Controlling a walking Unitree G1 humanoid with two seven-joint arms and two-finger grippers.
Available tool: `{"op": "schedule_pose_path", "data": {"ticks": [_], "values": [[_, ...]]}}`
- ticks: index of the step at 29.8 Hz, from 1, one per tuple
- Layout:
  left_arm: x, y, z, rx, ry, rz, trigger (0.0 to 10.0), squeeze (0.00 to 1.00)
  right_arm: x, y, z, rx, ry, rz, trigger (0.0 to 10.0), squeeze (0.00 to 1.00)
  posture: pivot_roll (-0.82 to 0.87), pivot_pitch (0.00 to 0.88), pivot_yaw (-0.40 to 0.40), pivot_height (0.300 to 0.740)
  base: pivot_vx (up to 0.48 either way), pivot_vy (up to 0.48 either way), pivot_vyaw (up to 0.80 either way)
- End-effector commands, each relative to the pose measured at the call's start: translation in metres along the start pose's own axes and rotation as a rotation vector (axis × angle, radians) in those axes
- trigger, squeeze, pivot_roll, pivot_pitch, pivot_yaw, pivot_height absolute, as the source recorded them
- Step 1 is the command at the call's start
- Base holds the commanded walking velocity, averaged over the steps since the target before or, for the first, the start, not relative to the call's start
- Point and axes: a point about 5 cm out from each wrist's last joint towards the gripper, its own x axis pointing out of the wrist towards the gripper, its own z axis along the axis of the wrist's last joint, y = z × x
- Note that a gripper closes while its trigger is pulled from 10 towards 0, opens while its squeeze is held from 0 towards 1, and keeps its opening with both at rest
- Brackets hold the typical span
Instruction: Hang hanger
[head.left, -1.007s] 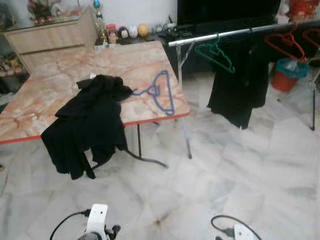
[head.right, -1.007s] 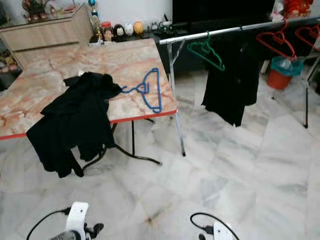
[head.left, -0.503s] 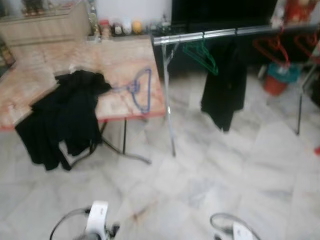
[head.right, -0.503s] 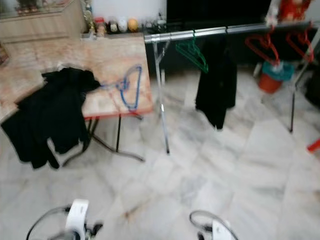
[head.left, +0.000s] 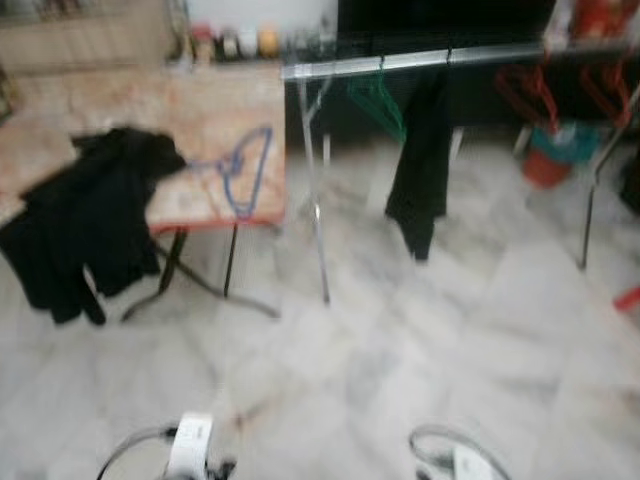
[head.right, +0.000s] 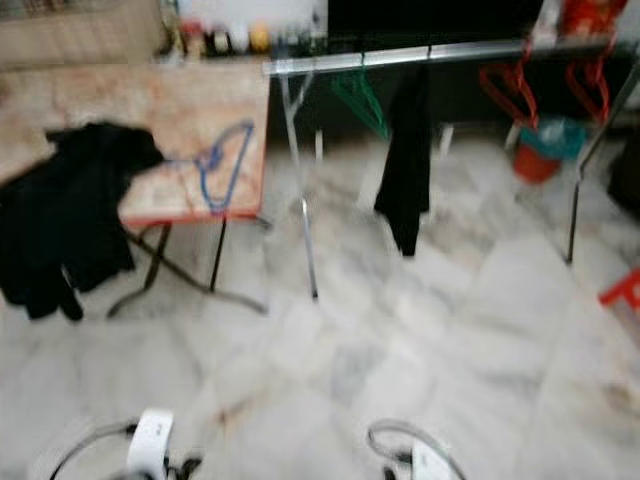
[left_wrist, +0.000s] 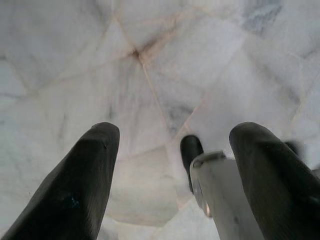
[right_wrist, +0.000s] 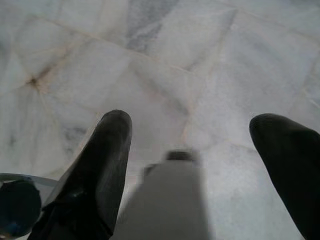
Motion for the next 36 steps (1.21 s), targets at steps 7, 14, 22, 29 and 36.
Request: {"op": "schedule_pose_path", "data": {"ticks": [7, 14, 22, 29, 36], "values": [[-0.0001, -0.0003, -0.0015, -0.004, 0.008, 0.002, 10.0, 0.0, -0.0008, -0.007, -0.0016, 0.005, 0.004, -0.019, 10.0, 0.0, -0.02, 0.006, 0.063, 0.74, 0.0, -0.375, 0.0], [-0.0001, -0.0004, -0.002, -0.005, 0.008, 0.004, 10.0, 0.0, -0.0008, -0.0073, -0.0018, 0.004, 0.005, -0.018, 10.0, 0.0, -0.02, 0.001, 0.061, 0.74, 0.0, -0.374, 0.0], [-0.0003, -0.0004, -0.0027, -0.016, 0.006, 0.008, 10.0, 0.0, -0.001, -0.0072, -0.0022, -0.001, 0.005, -0.015, 10.0, 0.0, -0.02, 0.0, 0.058, 0.74, 0.0, -0.206, 0.0], [-0.0007, -0.0017, -0.0049, -0.024, 0.007, -0.002, 10.0, 0.0, -0.0013, -0.0074, -0.0033, -0.004, 0.009, -0.014, 10.0, 0.0, -0.01, 0.0, 0.055, 0.74, 0.0, 0.0, 0.0], [-0.0009, -0.0027, -0.006, -0.028, 0.008, -0.007, 10.0, 0.0, -0.0011, -0.0069, -0.0029, -0.001, 0.007, -0.014, 10.0, 0.0, -0.01, 0.0, 0.059, 0.74, 0.0, 0.0, 0.0]]}}
